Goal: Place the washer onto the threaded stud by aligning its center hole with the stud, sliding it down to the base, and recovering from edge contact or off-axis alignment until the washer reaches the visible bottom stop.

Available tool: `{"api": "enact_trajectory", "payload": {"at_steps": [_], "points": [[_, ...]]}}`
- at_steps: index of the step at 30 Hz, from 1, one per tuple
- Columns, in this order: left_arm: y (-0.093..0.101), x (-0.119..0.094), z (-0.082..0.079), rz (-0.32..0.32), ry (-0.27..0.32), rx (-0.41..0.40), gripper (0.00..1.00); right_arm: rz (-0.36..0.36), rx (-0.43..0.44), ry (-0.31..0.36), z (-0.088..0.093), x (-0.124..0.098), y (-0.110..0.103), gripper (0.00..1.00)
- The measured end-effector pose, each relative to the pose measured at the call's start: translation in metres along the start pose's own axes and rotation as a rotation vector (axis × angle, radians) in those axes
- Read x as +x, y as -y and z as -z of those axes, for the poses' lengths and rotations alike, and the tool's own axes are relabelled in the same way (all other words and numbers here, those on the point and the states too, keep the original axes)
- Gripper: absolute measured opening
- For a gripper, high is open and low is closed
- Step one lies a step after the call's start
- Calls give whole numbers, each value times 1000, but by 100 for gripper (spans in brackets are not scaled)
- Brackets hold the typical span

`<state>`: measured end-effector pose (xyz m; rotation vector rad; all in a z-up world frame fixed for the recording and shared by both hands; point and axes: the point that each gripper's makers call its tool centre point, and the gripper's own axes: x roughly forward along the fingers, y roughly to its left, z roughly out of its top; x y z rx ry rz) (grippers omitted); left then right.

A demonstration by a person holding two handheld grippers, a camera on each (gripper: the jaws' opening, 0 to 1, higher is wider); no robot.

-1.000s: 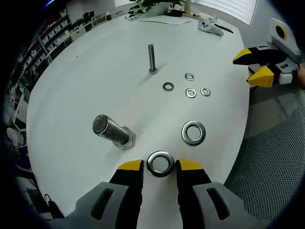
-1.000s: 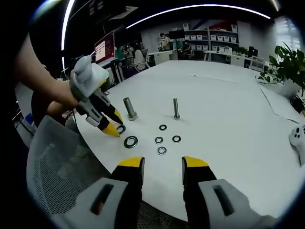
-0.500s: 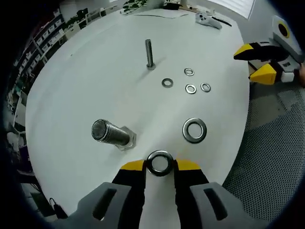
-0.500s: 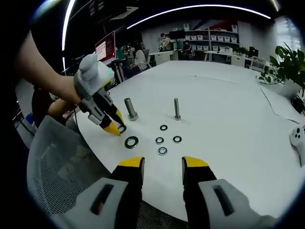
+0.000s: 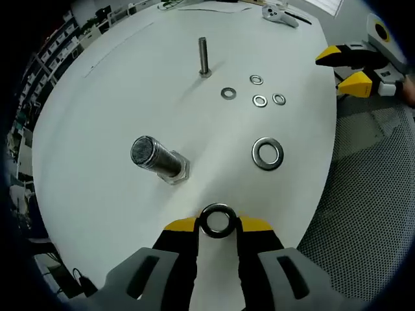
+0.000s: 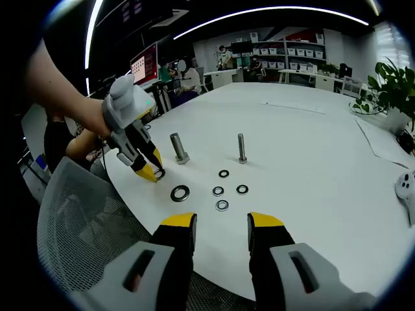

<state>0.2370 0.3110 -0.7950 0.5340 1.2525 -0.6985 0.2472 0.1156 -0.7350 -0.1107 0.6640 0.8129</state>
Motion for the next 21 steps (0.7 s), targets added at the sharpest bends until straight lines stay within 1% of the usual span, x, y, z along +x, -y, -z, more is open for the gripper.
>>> {"api": "enact_trajectory", "payload": {"at_steps": [4,6,8,11,13,15,16,17,19,21], "points": [[-1,0,-1,17,-25,0,21,1,1,0,0,0,0,34],[-1,0,-1,31,-28,-16,21,2,2,2,0,0,0,34],[-1,0,0,44,-26,-3,21,1,3,3,0,0,0,34],[1,0,1,51,-29,35,21,2,6,7,-1,0,1,34],[1,1,2,34,-37,62,21,4,6,8,-1,0,1,34],[0,2,3,2,-62,122,21,2,8,10,-1,0,1,34],[2,2,2,0,-69,142,21,2,7,9,-1,0,0,34],[3,3,2,0,-76,114,21,2,6,9,-1,0,0,34],[1,2,1,2,-84,93,22,0,6,8,-1,0,0,34],[1,3,2,3,-92,96,22,-1,4,5,0,1,0,34]]}}
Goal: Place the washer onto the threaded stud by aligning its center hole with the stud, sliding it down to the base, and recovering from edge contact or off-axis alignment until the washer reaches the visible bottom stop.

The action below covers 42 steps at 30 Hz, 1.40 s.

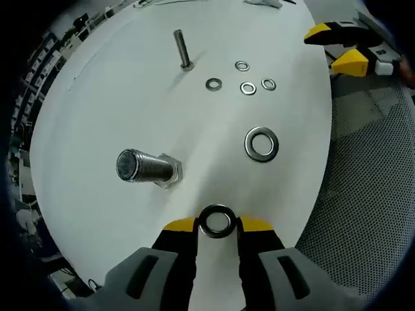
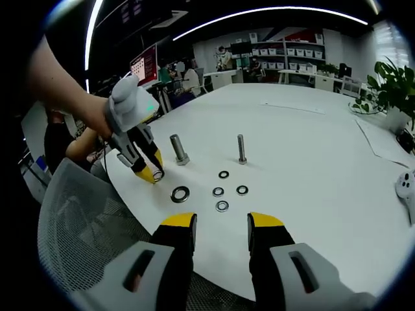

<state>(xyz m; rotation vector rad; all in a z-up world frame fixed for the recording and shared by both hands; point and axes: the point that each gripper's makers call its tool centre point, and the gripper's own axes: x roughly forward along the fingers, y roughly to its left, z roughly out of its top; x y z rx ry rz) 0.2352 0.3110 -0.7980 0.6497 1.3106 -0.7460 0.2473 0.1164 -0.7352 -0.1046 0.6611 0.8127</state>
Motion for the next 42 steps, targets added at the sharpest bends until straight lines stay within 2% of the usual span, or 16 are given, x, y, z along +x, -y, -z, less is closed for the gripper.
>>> {"api": "enact_trajectory", "payload": {"at_steps": [10,18,20,25,31,42], "points": [[-1,1,-1,-1,-32,-18,20,-4,-4,-8,2,0,1,34],[-1,1,-1,-4,-22,-40,19,-6,-6,-8,2,1,1,34],[-2,0,-2,-9,-16,-89,19,-6,-3,-2,1,0,1,34],[-1,0,-1,-15,-3,-74,19,-7,-4,-7,1,1,0,34],[-3,-1,-1,-12,5,-97,19,-10,-7,-8,1,0,0,34],[-9,-8,11,-20,11,-127,18,-9,-4,-4,1,0,0,34]]}}
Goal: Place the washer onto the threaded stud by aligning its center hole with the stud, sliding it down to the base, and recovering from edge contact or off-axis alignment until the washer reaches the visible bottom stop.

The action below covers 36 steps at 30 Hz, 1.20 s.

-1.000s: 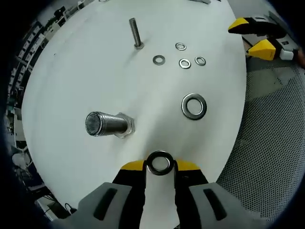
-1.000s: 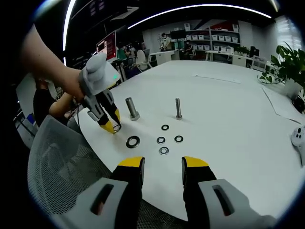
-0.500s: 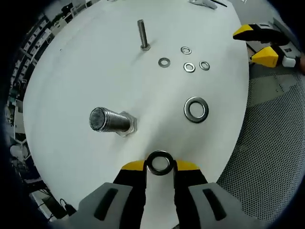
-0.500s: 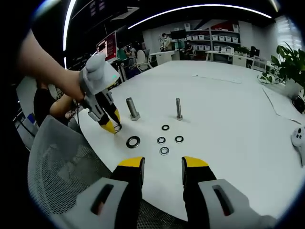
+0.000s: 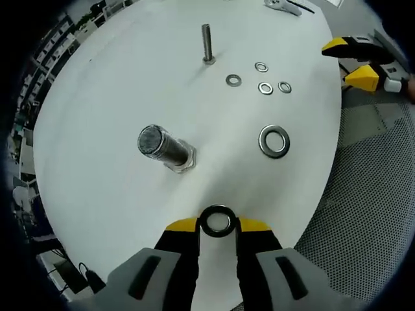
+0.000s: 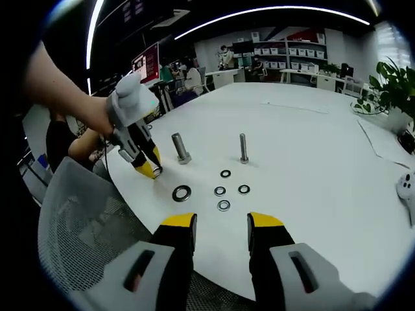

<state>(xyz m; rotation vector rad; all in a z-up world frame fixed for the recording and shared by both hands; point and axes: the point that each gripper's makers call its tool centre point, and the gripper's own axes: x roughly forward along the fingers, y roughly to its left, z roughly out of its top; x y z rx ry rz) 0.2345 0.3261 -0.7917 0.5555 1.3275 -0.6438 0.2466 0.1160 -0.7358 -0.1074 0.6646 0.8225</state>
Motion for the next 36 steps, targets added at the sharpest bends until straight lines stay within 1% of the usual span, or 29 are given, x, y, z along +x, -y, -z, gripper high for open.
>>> {"api": "enact_trajectory", "payload": {"at_steps": [8,10,15,17,20,25,31,36], "points": [[-5,-9,0,5,36,-40,18,-2,3,1,0,0,-1,34],[-7,-14,-2,5,52,-50,18,-1,1,0,0,0,-1,34],[-14,-24,-14,7,102,-73,18,1,3,1,0,0,-2,34],[-15,-27,-18,7,112,-74,18,2,3,1,0,0,-2,34],[-16,-32,-22,8,121,-68,18,3,4,1,0,0,-1,34],[-18,-42,-29,5,126,-33,19,2,7,4,-1,0,-1,34],[-24,-55,-44,1,143,1,18,2,8,6,-2,1,-1,34],[-24,-60,-56,12,145,21,19,3,10,7,-2,1,-1,34]]}}
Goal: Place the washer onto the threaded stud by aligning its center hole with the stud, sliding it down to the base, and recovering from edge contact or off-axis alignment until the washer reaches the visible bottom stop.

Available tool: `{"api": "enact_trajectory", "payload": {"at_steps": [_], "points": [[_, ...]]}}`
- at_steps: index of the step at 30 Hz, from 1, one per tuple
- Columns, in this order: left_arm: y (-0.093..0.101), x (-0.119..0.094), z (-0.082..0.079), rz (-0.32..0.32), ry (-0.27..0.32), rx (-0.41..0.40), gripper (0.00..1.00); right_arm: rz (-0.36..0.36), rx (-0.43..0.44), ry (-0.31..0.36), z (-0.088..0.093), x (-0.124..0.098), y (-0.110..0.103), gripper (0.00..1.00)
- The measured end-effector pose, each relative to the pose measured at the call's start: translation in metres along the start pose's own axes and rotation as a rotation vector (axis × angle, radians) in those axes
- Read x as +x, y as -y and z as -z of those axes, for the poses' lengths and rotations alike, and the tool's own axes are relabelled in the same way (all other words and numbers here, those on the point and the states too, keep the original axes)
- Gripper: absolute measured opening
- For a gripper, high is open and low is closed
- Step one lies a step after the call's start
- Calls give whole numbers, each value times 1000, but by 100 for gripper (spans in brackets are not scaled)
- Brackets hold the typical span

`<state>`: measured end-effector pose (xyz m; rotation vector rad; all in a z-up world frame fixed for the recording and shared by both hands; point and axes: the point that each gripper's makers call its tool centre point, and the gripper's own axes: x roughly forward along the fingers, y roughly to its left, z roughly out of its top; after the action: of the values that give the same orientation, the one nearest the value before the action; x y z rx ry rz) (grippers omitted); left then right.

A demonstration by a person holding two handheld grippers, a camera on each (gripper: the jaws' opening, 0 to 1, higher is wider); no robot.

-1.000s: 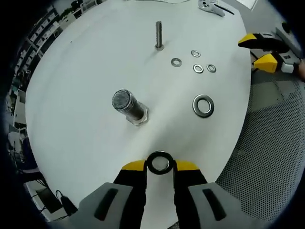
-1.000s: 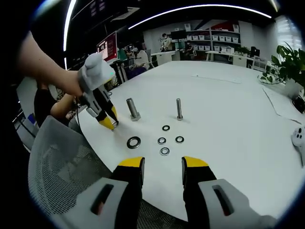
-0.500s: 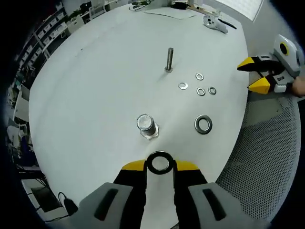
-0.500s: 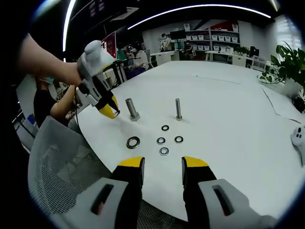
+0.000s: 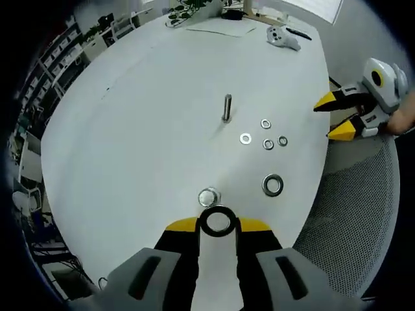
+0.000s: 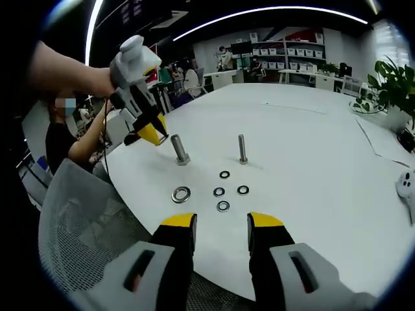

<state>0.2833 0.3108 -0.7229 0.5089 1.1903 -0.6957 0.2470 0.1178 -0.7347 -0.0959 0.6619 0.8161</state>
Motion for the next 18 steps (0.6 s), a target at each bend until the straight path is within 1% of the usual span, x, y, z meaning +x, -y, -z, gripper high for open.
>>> {"api": "enact_trajectory", "payload": {"at_steps": [6,9,13,14,18], "points": [[1,-2,-15,4,7,38,19,-1,3,2,0,0,0,34],[-4,-1,-21,-4,8,49,19,-1,3,3,0,0,0,34],[-9,4,-21,-10,-9,67,19,-1,5,6,0,0,1,34],[-9,4,-20,-12,-19,76,19,0,4,6,0,0,1,34],[-10,5,-20,-9,-30,82,19,2,9,11,-1,-1,2,34]]}}
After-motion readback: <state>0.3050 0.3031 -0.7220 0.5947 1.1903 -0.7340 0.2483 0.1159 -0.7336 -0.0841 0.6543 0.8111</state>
